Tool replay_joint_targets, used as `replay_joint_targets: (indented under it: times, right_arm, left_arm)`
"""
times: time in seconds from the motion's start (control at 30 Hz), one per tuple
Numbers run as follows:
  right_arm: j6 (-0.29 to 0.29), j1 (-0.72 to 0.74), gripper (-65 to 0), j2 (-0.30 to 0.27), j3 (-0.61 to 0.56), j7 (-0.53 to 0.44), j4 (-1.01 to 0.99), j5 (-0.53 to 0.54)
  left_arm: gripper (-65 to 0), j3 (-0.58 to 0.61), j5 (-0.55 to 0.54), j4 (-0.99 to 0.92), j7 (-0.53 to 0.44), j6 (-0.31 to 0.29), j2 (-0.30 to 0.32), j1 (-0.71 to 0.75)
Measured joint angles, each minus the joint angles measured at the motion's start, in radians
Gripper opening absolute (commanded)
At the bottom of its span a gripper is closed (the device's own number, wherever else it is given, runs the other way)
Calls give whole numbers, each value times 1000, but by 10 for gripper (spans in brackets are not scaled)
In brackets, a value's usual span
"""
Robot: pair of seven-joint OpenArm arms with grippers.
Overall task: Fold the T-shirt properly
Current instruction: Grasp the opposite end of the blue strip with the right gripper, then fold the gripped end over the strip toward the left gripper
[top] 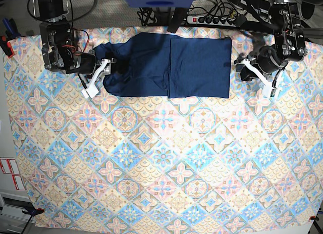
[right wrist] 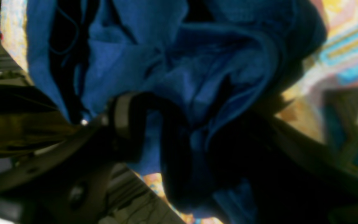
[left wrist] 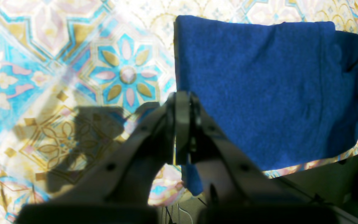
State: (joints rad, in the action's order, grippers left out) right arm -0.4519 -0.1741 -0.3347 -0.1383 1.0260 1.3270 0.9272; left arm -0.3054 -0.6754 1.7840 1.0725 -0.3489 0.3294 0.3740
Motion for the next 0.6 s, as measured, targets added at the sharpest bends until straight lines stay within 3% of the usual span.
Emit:
replay_joint_targets:
  times: [0.1, 0.27, 0.4, 0.6]
  right_arm:
    - [-18, 9, -337, -1, 3, -15, -66, 43]
    - [-15, 35, -555, -3, 10, -19, -131, 40]
    - [-17, 59, -577, 0, 29, 11, -153, 46]
    - [-16, 55, -613, 27, 184, 35, -161, 29]
  left_arm:
    - [-650, 0, 0, 0, 0, 0, 0, 0]
    - [-650, 0, -3, 0, 0, 0, -2, 0]
    - [-650, 0, -3, 0, 0, 0, -2, 0]
    - [-650, -1, -3, 0, -3, 0, -2, 0]
